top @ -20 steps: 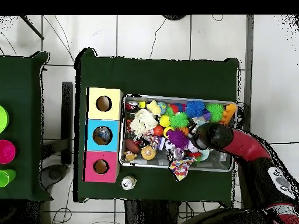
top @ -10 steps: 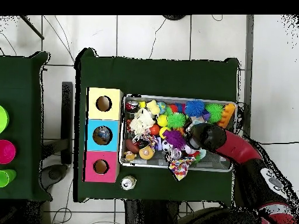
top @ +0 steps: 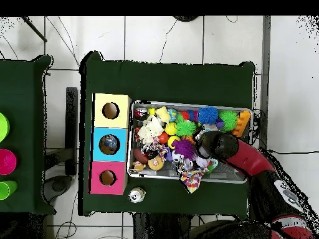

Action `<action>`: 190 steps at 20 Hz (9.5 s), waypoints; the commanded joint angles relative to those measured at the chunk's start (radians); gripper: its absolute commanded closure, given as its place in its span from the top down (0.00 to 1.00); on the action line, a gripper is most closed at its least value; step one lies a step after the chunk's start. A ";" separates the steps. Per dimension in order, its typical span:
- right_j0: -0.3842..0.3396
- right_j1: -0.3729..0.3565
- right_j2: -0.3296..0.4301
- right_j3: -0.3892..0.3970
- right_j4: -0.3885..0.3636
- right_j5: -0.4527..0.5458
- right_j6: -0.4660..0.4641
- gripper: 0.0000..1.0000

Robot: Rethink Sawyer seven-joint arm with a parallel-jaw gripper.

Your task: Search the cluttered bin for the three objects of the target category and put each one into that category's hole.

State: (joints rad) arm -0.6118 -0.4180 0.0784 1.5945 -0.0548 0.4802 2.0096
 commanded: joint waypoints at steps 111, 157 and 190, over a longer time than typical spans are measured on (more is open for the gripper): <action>0.021 0.104 -0.139 -0.193 -0.142 0.386 -0.142 0.00; 0.016 -0.003 -0.060 -0.205 -0.024 0.197 0.027 1.00; 0.067 0.152 -0.077 -0.590 0.041 0.505 0.051 1.00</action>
State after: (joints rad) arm -0.5511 -0.2890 -0.0633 1.0707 -0.0419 0.8777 2.0096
